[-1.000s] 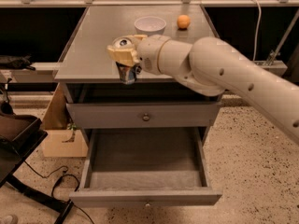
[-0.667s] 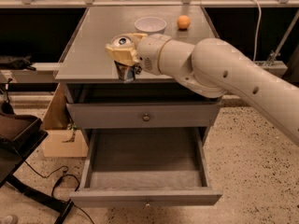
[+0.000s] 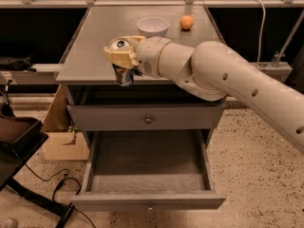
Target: Place redbull can into middle drawer
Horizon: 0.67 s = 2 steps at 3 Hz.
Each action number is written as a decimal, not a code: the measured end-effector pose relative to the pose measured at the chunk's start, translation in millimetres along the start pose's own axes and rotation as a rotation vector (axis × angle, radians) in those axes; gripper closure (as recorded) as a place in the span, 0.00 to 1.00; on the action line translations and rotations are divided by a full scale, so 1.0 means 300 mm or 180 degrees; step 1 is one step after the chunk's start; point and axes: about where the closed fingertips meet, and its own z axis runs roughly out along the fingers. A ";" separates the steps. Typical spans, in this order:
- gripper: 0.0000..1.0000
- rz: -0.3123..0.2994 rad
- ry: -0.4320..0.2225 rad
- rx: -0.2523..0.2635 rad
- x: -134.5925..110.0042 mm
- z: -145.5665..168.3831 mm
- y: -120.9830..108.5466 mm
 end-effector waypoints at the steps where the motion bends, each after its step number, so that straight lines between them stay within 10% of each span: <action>1: 1.00 0.0040 -0.0094 -0.0248 0.068 0.006 0.076; 2: 1.00 0.0036 -0.0212 -0.0707 0.170 -0.035 0.257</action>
Offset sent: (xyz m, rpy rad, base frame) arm -0.1182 0.0363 -0.0811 0.0682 -0.0251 0.3484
